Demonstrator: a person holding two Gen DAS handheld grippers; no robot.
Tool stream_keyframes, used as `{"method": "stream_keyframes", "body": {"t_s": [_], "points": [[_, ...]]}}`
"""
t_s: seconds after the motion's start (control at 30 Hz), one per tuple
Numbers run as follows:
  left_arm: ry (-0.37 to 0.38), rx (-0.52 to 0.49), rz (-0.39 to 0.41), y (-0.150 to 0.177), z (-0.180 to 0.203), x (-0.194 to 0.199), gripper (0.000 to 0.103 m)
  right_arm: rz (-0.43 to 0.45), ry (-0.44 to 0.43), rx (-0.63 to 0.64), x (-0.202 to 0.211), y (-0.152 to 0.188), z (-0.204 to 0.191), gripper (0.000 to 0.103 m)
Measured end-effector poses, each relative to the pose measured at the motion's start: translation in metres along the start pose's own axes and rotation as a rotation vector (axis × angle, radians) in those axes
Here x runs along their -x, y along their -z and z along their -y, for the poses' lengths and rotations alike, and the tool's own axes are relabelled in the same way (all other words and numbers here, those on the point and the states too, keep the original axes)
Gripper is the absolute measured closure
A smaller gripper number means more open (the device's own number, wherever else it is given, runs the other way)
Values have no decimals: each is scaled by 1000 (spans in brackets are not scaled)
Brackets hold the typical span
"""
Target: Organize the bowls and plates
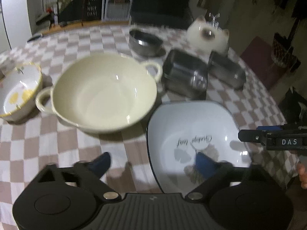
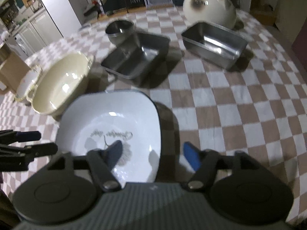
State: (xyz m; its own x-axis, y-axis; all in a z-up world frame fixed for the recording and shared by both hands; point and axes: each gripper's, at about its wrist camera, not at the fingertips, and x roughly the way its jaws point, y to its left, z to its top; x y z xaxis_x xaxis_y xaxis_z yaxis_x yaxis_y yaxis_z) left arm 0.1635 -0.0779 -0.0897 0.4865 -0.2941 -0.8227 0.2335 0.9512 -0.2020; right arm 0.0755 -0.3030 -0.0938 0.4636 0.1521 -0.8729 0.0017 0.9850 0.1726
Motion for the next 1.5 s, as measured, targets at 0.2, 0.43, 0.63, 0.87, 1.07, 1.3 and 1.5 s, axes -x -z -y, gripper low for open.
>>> {"method": "stream_keyframes", "body": {"t_s": [0.2,0.43,0.63,0.87,1.07,1.3,1.5], "points": [[-24,30,61,-8,-12,18,0,121,-27,-39,16,-10,-1,0],[-83,87,139,-19,-41,34,0,172,-50,-37,11,-30,-18,0],[-107,163,177,-28,-73,42,0,223,-83,-21,-4,-53,-42,0],[-129,274,181,-34,-114,38,0,294,-74,30,-31,-77,-73,0],[-86,415,150,-39,-146,30,0,274,-64,113,-55,-88,-87,0],[-73,511,126,-49,-169,18,15,211,-197,-15,-80,-113,-82,20],[-30,531,93,-55,-179,7,34,120,-218,-36,-108,-120,-82,43]]}}
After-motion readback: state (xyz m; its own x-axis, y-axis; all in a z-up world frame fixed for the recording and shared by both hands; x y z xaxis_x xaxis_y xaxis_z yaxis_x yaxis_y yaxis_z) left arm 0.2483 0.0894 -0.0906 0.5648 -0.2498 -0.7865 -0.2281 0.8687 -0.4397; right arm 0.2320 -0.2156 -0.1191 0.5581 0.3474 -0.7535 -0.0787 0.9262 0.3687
